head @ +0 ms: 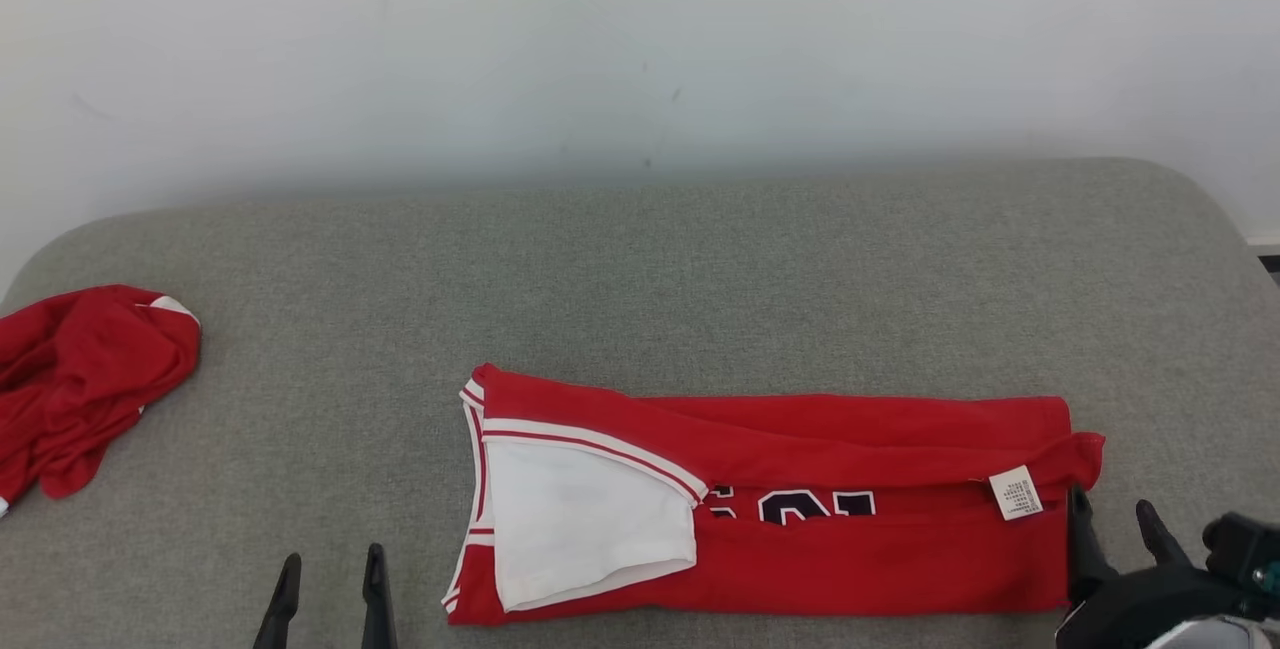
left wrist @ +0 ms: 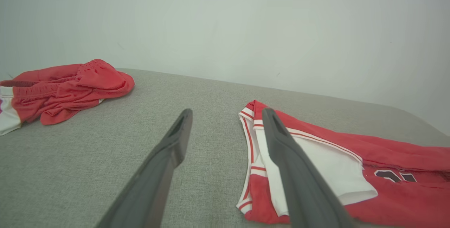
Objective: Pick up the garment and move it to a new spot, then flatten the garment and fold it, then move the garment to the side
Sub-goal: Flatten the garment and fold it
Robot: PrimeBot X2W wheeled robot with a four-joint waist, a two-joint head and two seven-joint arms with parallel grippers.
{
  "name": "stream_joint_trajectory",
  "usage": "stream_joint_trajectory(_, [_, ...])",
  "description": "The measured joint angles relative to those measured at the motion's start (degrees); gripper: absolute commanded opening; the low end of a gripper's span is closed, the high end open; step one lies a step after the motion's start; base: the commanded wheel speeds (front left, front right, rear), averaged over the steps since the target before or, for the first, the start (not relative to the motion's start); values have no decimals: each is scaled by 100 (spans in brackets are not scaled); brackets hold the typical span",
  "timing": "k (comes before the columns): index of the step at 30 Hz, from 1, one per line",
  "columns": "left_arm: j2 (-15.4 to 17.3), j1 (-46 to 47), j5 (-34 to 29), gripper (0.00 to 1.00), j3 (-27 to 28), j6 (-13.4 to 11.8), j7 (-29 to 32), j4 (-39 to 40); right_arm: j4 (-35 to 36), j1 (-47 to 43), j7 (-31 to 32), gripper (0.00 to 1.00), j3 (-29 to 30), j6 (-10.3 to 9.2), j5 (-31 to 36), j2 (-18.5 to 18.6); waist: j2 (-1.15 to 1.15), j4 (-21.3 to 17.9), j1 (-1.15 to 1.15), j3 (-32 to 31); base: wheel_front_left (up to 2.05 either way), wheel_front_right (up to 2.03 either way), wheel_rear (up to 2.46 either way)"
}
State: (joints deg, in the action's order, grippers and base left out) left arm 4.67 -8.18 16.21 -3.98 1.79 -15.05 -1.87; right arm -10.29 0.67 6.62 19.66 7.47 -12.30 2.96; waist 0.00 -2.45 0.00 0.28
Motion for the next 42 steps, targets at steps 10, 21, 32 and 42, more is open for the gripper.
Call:
stream_joint_trajectory(10, [-157, 31, -245, 100, 132, 281, 0, -122, 154, 807, 1947, 100, 756, 0, 1014, 87, 0, 82, 0, 103, 0, 0, 0])
stream_joint_trajectory(21, [-171, 118, -248, 100, 10, 278, 0, -131, -555, 1425, 3134, 100, 913, 0, 1354, 376, 0, 265, 1, 345, 0, 0, 0])
stream_joint_trajectory(32, [-174, 247, -254, 100, -83, 325, 0, -224, -1079, 1677, 3529, 100, 826, 0, 1386, 456, 1, 455, 1, 596, 0, 0, 0])
stream_joint_trajectory(42, [-174, 380, -243, 100, -171, 326, 0, -240, -1417, 1929, 3738, 100, 759, 0, 1544, 633, 0, 580, 0, 787, 0, 0, 0])
